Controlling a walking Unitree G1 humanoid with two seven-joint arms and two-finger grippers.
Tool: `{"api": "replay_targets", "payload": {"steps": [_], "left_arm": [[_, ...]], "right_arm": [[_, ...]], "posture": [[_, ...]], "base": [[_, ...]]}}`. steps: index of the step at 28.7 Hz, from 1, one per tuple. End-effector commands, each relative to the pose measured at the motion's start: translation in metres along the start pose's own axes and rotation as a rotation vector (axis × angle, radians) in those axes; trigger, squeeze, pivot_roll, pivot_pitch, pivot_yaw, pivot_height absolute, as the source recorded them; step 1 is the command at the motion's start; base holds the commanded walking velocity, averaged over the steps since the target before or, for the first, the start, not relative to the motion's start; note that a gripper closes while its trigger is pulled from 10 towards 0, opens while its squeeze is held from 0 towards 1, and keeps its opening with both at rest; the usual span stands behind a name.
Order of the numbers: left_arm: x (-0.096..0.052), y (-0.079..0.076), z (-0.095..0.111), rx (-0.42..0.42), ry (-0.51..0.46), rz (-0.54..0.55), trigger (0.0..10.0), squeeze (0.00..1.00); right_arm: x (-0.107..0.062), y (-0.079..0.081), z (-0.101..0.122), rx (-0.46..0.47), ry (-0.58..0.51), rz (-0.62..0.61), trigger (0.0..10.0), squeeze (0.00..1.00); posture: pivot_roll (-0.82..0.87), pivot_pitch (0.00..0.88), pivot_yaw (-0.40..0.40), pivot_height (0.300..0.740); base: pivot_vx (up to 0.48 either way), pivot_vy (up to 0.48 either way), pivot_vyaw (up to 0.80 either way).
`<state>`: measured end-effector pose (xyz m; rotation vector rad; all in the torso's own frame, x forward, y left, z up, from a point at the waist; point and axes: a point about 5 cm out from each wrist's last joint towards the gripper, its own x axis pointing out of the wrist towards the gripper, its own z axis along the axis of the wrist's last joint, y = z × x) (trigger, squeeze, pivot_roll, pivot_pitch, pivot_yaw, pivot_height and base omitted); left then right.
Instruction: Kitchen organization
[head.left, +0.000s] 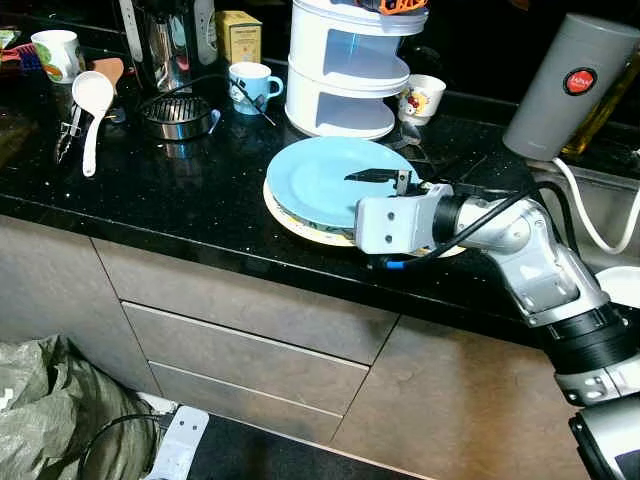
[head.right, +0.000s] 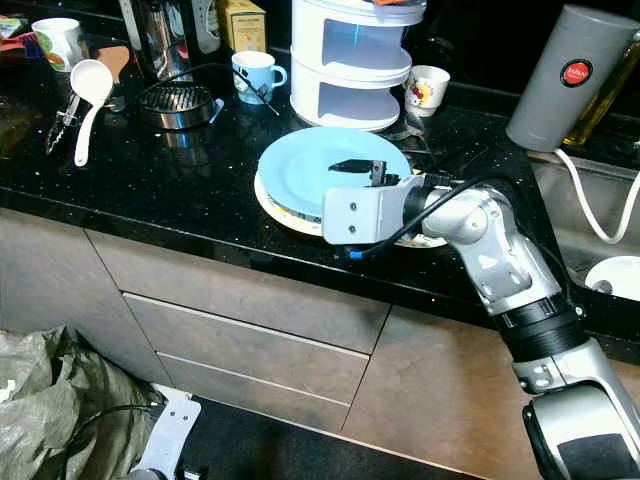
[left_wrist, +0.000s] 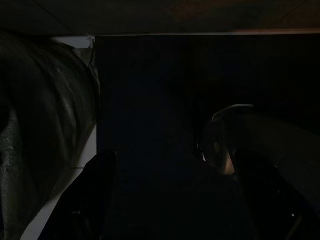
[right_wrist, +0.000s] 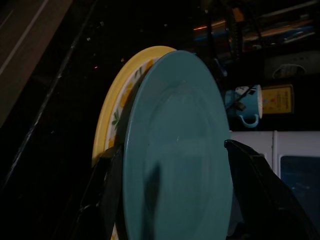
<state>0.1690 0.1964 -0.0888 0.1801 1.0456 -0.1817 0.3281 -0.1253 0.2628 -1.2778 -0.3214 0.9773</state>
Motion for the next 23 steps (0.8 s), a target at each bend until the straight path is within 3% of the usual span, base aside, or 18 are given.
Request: {"api": "replay_targets", "payload": {"steps": [1,6,23], "left_arm": [[0.001,-0.007,-0.002,0.001,0.007,-0.013,10.0,0.0],[0.001,-0.007,-0.002,0.001,0.006,-0.014,10.0,0.0],[0.001,-0.008,-0.002,-0.001,0.003,-0.018,10.0,0.0]], "right_arm": [[0.001,0.002,0.0,-0.032,0.017,0.06,10.0,0.0],[0.002,0.002,0.001,-0.041,0.023,0.083,10.0,0.0],[0.0,-0.022,0.003,-0.116,0.137,0.094,10.0,0.0]], "posture": [[0.07,0.036,-0.078,0.74],[0.07,0.036,-0.079,0.74],[0.07,0.038,-0.078,0.74]], "base": [[0.0,0.0,0.0],[0.0,0.0,0.0],[0.0,0.0,0.0]]}}
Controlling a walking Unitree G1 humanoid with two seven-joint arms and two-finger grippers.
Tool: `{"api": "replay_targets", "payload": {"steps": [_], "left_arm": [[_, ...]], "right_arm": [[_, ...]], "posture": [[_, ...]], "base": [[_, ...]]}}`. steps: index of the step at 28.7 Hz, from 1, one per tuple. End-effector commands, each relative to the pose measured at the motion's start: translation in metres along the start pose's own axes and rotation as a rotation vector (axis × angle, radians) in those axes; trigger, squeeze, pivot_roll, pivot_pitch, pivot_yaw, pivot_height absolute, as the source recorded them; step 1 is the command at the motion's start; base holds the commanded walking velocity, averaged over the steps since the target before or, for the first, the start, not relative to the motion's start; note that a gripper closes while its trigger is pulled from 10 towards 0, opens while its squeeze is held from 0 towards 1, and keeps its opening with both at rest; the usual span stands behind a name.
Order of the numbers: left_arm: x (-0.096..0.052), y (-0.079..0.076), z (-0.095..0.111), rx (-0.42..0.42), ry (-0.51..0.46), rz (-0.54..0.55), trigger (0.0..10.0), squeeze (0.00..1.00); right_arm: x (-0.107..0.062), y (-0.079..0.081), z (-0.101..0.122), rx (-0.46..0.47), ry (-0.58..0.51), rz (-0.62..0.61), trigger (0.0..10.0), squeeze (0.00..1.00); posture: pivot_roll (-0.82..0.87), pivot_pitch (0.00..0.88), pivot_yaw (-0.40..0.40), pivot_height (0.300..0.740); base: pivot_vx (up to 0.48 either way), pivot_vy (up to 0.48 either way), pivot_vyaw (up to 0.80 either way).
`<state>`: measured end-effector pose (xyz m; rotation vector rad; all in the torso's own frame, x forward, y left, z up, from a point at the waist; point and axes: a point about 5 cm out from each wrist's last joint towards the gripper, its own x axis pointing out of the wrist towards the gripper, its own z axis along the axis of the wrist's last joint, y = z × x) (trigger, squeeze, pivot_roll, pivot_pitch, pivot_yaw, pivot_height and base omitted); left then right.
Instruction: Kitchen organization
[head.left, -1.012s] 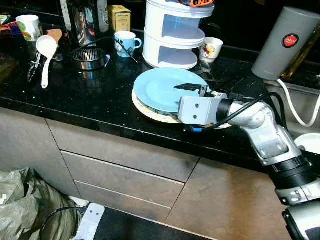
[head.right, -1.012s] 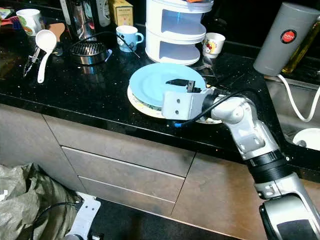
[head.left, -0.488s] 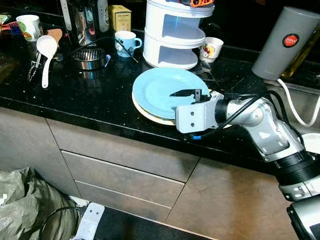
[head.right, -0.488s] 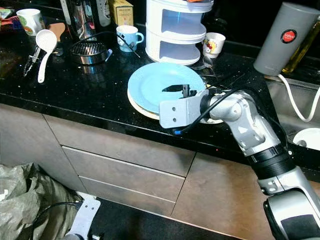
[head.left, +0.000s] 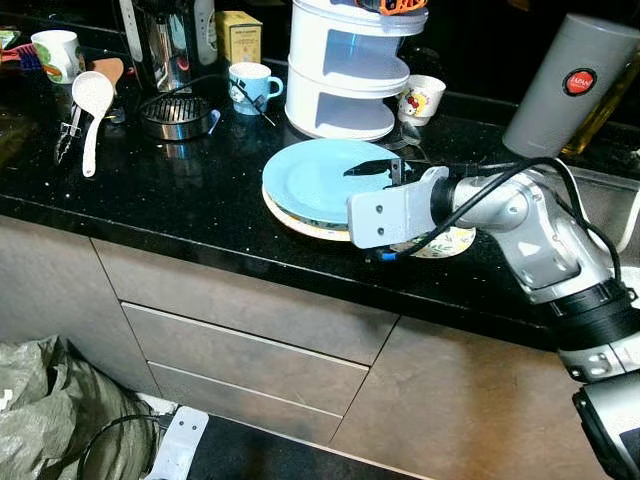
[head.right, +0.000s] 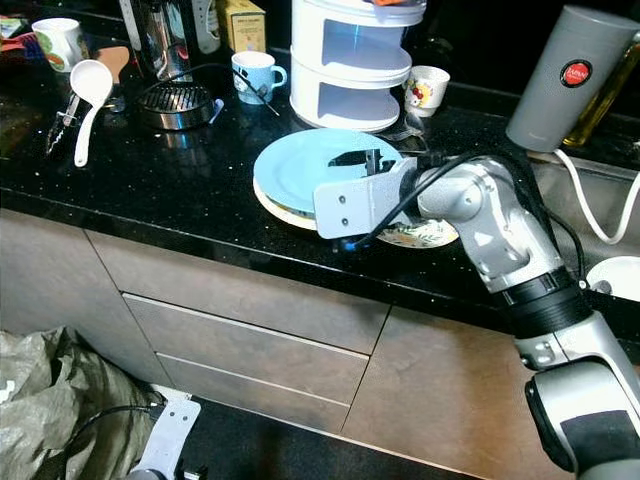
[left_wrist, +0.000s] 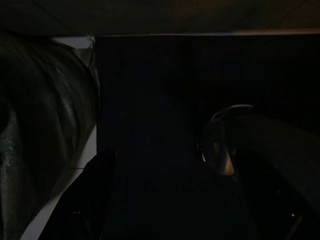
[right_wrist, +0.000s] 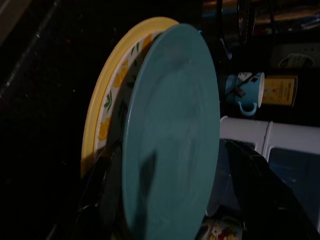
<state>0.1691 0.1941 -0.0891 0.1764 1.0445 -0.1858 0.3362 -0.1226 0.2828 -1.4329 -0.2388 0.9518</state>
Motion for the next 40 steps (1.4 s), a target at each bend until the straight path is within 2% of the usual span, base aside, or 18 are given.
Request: {"api": "replay_targets", "payload": {"steps": [1,6,7,8,9,22,25,28,29,31,33,34,36,38,39,40], "left_arm": [[0.001,-0.006,-0.002,0.0,0.004,-0.013,10.0,0.0],[0.001,-0.006,-0.002,0.0,0.004,-0.012,10.0,0.0],[0.001,-0.006,-0.002,0.0,0.004,-0.012,10.0,0.0],[0.001,-0.006,-0.002,0.0,0.004,-0.012,10.0,0.0],[0.001,-0.006,-0.002,0.0,0.003,-0.012,10.0,0.0],[0.001,-0.006,-0.001,0.003,0.0,-0.017,10.0,0.0],[0.001,-0.007,0.001,0.004,-0.004,-0.018,10.0,0.0],[0.001,-0.007,0.003,0.004,-0.008,-0.018,10.0,0.0],[0.001,-0.007,0.003,0.004,-0.008,-0.018,10.0,0.0],[0.002,-0.006,0.004,0.002,-0.015,-0.015,10.0,0.0],[0.002,-0.006,0.004,0.002,-0.015,-0.015,10.0,0.0],[0.001,-0.004,0.007,-0.001,-0.027,-0.01,10.0,0.0],[0.001,-0.004,0.007,-0.001,-0.027,-0.01,10.0,0.0],[0.001,-0.002,0.01,-0.004,-0.041,-0.004,10.0,0.0],[0.001,-0.002,0.01,-0.004,-0.041,-0.004,10.0,0.0],[0.001,0.0,0.013,-0.007,-0.056,-0.001,10.0,0.0]], "right_arm": [[-0.001,0.0,0.0,-0.024,0.024,0.033,10.0,0.0],[-0.001,0.002,0.001,-0.037,0.032,0.063,10.0,0.0],[-0.001,0.003,0.001,-0.045,0.037,0.068,2.5,0.0],[-0.001,0.003,0.001,-0.045,0.037,0.068,2.5,0.0],[-0.001,0.003,0.0,-0.046,0.043,0.074,0.0,0.0],[-0.005,-0.007,-0.003,-0.061,0.077,-0.045,0.0,0.0],[-0.006,-0.013,0.0,-0.055,0.035,-0.153,0.0,0.0],[-0.008,-0.021,0.01,0.068,-0.136,-0.308,0.0,0.0],[-0.008,-0.021,0.01,0.068,-0.136,-0.308,0.0,0.0],[-0.012,-0.027,0.023,0.278,-0.352,-0.429,0.0,0.0],[-0.012,-0.027,0.023,0.278,-0.352,-0.429,0.0,0.0],[-0.017,-0.025,0.034,0.521,-0.6,-0.477,0.0,0.0],[-0.017,-0.025,0.034,0.521,-0.6,-0.477,0.0,0.0],[-0.022,-0.023,0.041,0.663,-0.769,-0.481,0.0,0.0],[-0.022,-0.023,0.041,0.663,-0.769,-0.481,0.0,0.0],[-0.025,-0.021,0.046,0.721,-0.846,-0.472,0.0,0.0]], "posture": [[0.07,0.038,-0.078,0.74],[0.06,0.037,-0.079,0.74],[0.06,0.037,-0.079,0.74],[0.06,0.037,-0.079,0.74],[0.07,0.036,-0.081,0.74],[0.06,0.03,-0.076,0.74],[0.06,0.032,-0.075,0.74],[0.06,0.034,-0.075,0.74],[0.06,0.034,-0.075,0.74],[0.06,0.033,-0.073,0.74],[0.06,0.033,-0.073,0.74],[0.07,0.032,-0.069,0.74],[0.07,0.032,-0.069,0.74],[0.07,0.032,-0.065,0.74],[0.07,0.032,-0.065,0.74],[0.07,0.031,-0.067,0.74]], "base": [[0.0,0.0,0.0],[0.0,0.0,0.0],[0.0,0.0,0.0],[0.0,0.0,0.0],[0.0,0.0,0.0],[0.0,0.0,0.0],[0.0,0.0,0.0],[0.0,0.0,0.0],[0.0,0.0,0.0],[0.0,0.0,0.0],[0.0,0.0,0.0],[0.0,0.0,0.0],[0.0,0.0,0.0],[0.0,0.0,0.0],[0.0,0.0,0.0],[0.0,0.0,0.0]]}}
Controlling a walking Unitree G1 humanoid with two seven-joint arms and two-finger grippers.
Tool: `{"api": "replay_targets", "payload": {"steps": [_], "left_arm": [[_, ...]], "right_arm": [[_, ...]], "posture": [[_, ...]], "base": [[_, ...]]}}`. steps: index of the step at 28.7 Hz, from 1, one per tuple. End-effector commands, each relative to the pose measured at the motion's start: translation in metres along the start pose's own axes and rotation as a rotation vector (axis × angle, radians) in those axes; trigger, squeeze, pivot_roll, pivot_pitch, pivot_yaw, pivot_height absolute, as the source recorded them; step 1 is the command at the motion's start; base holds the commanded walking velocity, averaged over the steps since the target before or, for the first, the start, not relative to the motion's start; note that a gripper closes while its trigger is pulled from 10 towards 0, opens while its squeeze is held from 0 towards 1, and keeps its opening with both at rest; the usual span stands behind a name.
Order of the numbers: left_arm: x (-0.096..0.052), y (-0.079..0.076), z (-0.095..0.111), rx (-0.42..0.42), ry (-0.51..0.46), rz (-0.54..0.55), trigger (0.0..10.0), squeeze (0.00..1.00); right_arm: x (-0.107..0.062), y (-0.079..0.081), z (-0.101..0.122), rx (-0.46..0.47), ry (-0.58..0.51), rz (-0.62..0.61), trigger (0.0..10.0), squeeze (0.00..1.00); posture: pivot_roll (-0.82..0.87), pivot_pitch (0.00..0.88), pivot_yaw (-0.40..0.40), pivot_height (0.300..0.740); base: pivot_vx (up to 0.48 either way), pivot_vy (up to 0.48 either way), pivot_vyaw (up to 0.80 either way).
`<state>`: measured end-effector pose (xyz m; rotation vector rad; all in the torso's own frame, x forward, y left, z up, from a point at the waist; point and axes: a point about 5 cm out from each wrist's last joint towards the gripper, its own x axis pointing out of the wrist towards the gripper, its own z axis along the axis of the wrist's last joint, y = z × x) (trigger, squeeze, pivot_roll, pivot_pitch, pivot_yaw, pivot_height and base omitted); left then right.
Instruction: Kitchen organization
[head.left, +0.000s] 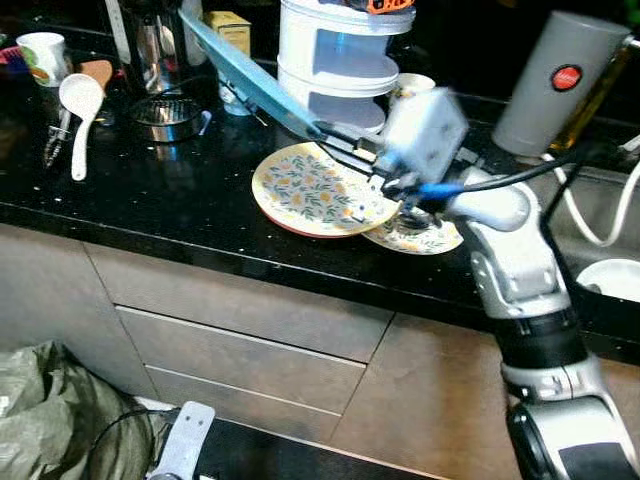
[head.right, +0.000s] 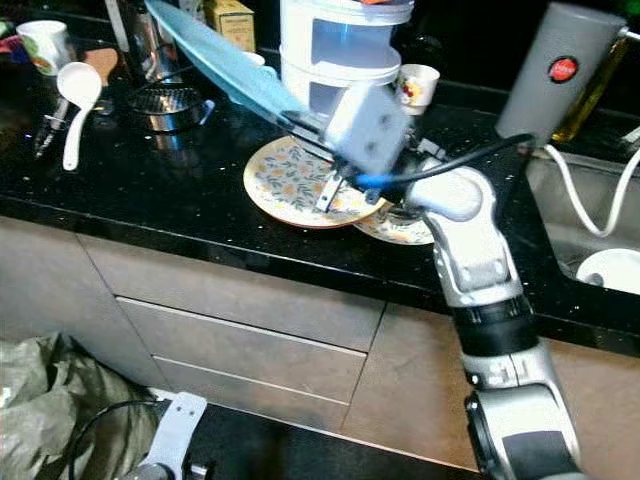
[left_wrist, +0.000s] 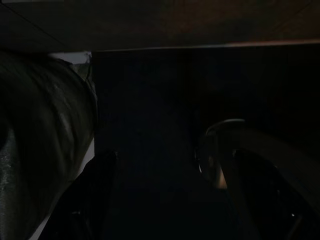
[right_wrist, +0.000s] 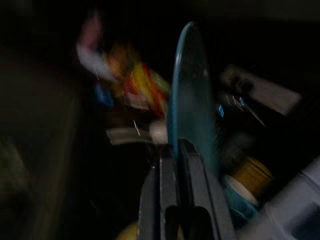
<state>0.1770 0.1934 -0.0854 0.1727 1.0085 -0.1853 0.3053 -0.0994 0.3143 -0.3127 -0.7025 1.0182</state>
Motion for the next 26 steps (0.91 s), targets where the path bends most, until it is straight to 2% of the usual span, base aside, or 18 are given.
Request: {"api": "replay_targets", "payload": {"steps": [1,2,3,4,7,9,10,11,12,13,16,18,20,21,22,26], "left_arm": [[0.001,0.0,0.009,-0.009,-0.042,0.0,10.0,0.0],[0.001,0.0,0.009,-0.009,-0.042,0.0,10.0,0.0],[0.001,0.002,0.014,-0.017,-0.068,0.004,10.0,0.0],[0.001,0.002,0.014,-0.017,-0.068,0.004,10.0,0.0],[0.001,0.007,0.024,-0.028,-0.115,0.008,10.0,0.0],[0.0,0.009,0.028,-0.039,-0.14,0.007,10.0,0.0],[0.0,0.009,0.031,-0.042,-0.154,0.004,10.0,0.0],[0.0,0.009,0.031,-0.042,-0.154,0.004,10.0,0.0],[0.0,0.009,0.034,-0.044,-0.171,0.001,10.0,0.0],[-0.001,0.01,0.038,-0.055,-0.197,-0.007,10.0,0.0],[-0.001,0.011,0.045,-0.073,-0.239,-0.023,10.0,0.0],[-0.002,0.011,0.045,-0.085,-0.252,-0.04,10.0,0.0],[-0.002,0.011,0.045,-0.085,-0.252,-0.04,10.0,0.0],[-0.002,0.01,0.045,-0.087,-0.253,-0.043,10.0,0.0],[-0.001,0.009,0.036,-0.08,-0.214,-0.041,10.0,0.0],[-0.001,0.007,0.031,-0.075,-0.192,-0.051,10.0,0.0]], "right_arm": [[-0.005,0.003,0.012,0.149,-0.131,0.005,0.0,0.0],[-0.005,0.003,0.012,0.149,-0.131,0.005,0.0,0.0],[-0.009,0.008,0.015,0.24,-0.189,0.024,0.0,0.0],[-0.009,0.008,0.015,0.24,-0.189,0.024,0.0,0.0],[-0.018,0.018,0.016,0.405,-0.279,0.055,0.0,0.0],[-0.022,0.022,0.012,0.446,-0.285,0.045,0.0,0.0],[-0.023,0.023,0.007,0.46,-0.272,0.025,0.5,0.0],[-0.023,0.023,0.007,0.46,-0.272,0.025,0.5,0.0],[-0.024,0.024,0.003,0.486,-0.261,0.009,4.4,0.0],[-0.025,0.028,-0.002,0.506,-0.236,0.004,10.0,0.0],[-0.026,0.034,-0.006,0.569,-0.221,-0.001,10.0,0.0],[-0.028,0.039,-0.01,0.678,-0.238,-0.04,10.0,0.0],[-0.028,0.039,-0.01,0.678,-0.238,-0.04,10.0,0.0],[-0.028,0.039,-0.01,0.705,-0.243,-0.051,10.0,0.0],[-0.028,0.043,-0.013,0.763,-0.234,-0.064,10.0,0.0],[-0.027,0.044,-0.017,0.803,-0.22,-0.099,10.0,0.0]], "posture": [[0.07,0.03,-0.066,0.74],[0.07,0.03,-0.066,0.74],[0.07,0.031,-0.065,0.74],[0.07,0.031,-0.065,0.74],[0.07,0.033,-0.067,0.74],[0.07,0.032,-0.064,0.74],[0.07,0.033,-0.064,0.74],[0.07,0.033,-0.064,0.74],[0.07,0.033,-0.065,0.74],[0.07,0.034,-0.066,0.74],[0.07,0.035,-0.066,0.74],[0.07,0.035,-0.068,0.74],[0.07,0.035,-0.068,0.74],[0.07,0.035,-0.068,0.74],[0.07,0.037,-0.068,0.74],[0.07,0.034,-0.07,0.74]], "base": [[0.0,0.0,0.0],[0.0,0.0,0.0],[0.0,0.0,0.0],[0.0,0.0,0.0],[0.0,0.0,0.0],[0.0,0.0,0.0],[0.0,0.0,0.0],[0.0,0.0,0.0],[0.0,0.0,0.0],[0.0,0.0,0.0],[0.0,0.0,0.0],[0.0,0.0,0.0],[0.0,0.0,0.0],[0.0,0.0,0.0],[0.0,0.0,0.0],[0.0,0.0,0.0]]}}
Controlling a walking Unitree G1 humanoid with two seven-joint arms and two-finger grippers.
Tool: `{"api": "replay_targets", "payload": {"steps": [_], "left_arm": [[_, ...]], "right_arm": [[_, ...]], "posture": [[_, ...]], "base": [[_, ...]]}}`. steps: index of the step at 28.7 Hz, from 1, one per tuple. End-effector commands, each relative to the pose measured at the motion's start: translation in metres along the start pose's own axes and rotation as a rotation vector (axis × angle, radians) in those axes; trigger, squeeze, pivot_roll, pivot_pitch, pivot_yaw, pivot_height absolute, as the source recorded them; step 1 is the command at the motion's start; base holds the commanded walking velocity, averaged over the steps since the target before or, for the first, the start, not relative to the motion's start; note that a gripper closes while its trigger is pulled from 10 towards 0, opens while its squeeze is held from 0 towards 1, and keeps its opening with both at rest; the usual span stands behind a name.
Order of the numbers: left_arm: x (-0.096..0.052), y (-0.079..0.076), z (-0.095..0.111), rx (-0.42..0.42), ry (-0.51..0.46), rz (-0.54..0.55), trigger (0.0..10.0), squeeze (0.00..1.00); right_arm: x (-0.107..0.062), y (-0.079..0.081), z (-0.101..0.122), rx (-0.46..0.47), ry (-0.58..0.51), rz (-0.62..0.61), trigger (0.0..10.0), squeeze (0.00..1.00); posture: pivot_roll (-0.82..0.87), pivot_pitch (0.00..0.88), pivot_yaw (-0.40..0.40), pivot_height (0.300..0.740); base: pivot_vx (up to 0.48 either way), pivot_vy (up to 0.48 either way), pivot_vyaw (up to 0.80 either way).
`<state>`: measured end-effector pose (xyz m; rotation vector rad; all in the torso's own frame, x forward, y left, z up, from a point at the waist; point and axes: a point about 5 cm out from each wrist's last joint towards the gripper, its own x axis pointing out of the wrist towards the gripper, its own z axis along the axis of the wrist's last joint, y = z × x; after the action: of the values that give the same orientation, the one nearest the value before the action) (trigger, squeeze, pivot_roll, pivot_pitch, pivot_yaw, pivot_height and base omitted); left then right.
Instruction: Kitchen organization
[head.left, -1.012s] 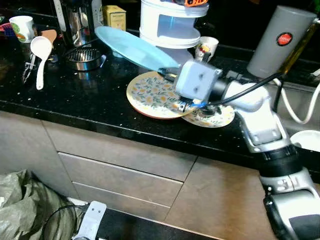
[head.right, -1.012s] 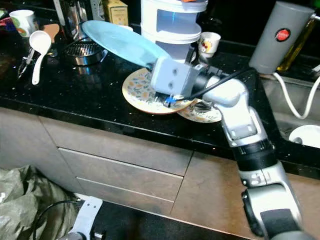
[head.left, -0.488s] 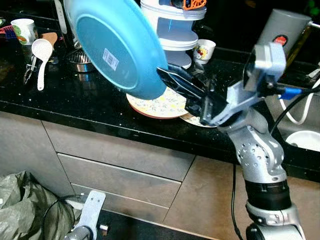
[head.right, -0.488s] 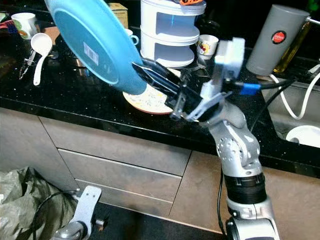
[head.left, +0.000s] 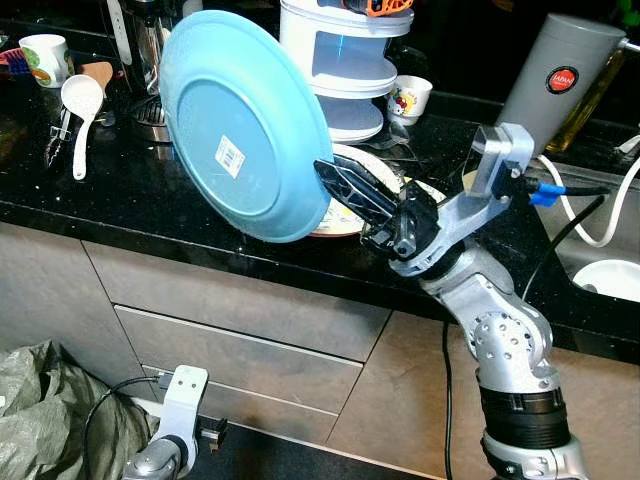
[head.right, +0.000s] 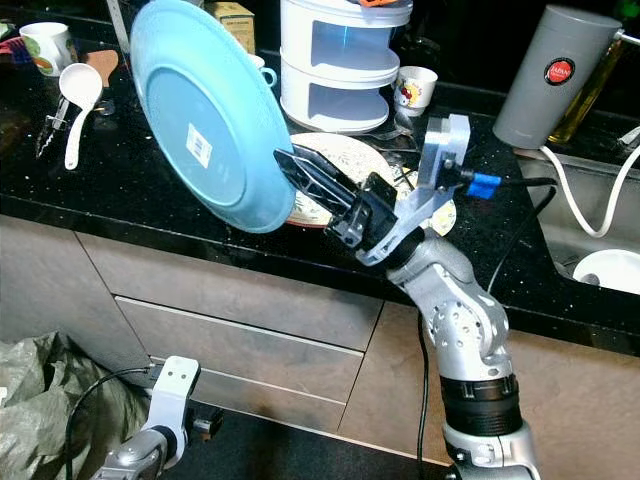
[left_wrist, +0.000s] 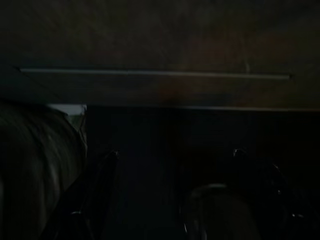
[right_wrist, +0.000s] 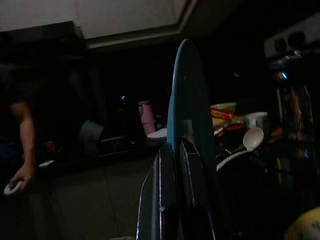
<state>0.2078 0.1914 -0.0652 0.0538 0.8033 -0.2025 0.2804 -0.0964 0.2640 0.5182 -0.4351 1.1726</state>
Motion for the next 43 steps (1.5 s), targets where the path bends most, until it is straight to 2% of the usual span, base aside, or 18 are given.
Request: {"api": "replay_targets", "payload": {"steps": [1,2,4,6,7,8,11,13,15,22,30,37,43], "left_arm": [[-0.001,0.0,-0.005,0.006,0.024,-0.006,10.0,0.0],[-0.001,-0.001,-0.005,0.005,0.021,-0.009,10.0,0.0],[0.0,-0.004,-0.003,0.011,0.016,-0.019,10.0,0.0],[0.001,-0.005,-0.002,0.013,0.015,-0.022,10.0,0.0],[0.001,-0.006,-0.002,0.014,0.015,-0.023,10.0,0.0],[0.001,-0.006,-0.002,0.014,0.015,-0.023,10.0,0.0],[0.002,-0.007,-0.002,0.017,0.015,-0.027,10.0,0.0],[0.002,-0.008,-0.002,0.019,0.016,-0.029,10.0,0.0],[0.002,-0.008,-0.003,0.019,0.017,-0.028,10.0,0.0],[0.001,-0.007,-0.004,0.013,0.016,-0.032,10.0,0.0],[0.001,-0.007,-0.004,0.011,0.017,-0.04,10.0,0.0],[0.001,-0.008,-0.003,0.018,0.025,-0.049,10.0,0.0],[0.001,-0.008,-0.004,0.016,0.028,-0.052,10.0,0.0]], "right_arm": [[-0.001,0.001,0.004,0.01,-0.024,-0.017,10.0,0.0],[0.0,0.0,0.006,0.004,-0.054,-0.034,10.0,0.0],[0.004,-0.014,0.014,-0.057,-0.128,-0.166,10.0,0.0],[0.005,-0.018,0.017,-0.079,-0.146,-0.207,10.0,0.0],[0.007,-0.023,0.019,-0.157,-0.137,-0.269,10.0,0.0],[0.007,-0.023,0.019,-0.157,-0.137,-0.269,10.0,0.0],[0.016,-0.032,0.027,-0.368,-0.122,-0.392,10.0,0.0],[0.021,-0.034,0.029,-0.448,-0.098,-0.426,10.0,0.0],[0.024,-0.036,0.026,-0.48,-0.053,-0.424,10.0,0.0],[0.026,-0.038,0.016,-0.493,-0.03,-0.428,10.0,0.0],[0.026,-0.036,0.01,-0.465,-0.028,-0.416,10.0,0.0],[0.026,-0.037,0.003,-0.404,-0.007,-0.425,10.0,0.0],[0.026,-0.037,0.003,-0.392,-0.008,-0.423,10.0,0.0]], "posture": [[0.07,0.034,-0.07,0.74],[0.07,0.034,-0.07,0.74],[0.06,0.033,-0.07,0.74],[0.06,0.033,-0.07,0.74],[0.06,0.035,-0.067,0.74],[0.06,0.035,-0.067,0.74],[0.06,0.033,-0.066,0.74],[0.07,0.033,-0.069,0.74],[0.07,0.032,-0.072,0.74],[0.07,0.029,-0.075,0.74],[0.06,0.026,-0.074,0.74],[0.06,0.027,-0.069,0.74],[0.06,0.029,-0.068,0.74]], "base": [[0.0,0.0,0.0],[0.0,0.0,0.0],[0.0,0.0,0.0],[0.0,0.0,0.0],[0.0,0.0,0.0],[0.0,0.0,0.0],[0.0,0.0,0.0],[0.0,0.0,0.0],[0.0,0.0,0.0],[0.0,0.0,0.0],[0.0,0.0,0.0],[0.0,-0.331,0.0],[0.0,-0.393,0.0]]}}
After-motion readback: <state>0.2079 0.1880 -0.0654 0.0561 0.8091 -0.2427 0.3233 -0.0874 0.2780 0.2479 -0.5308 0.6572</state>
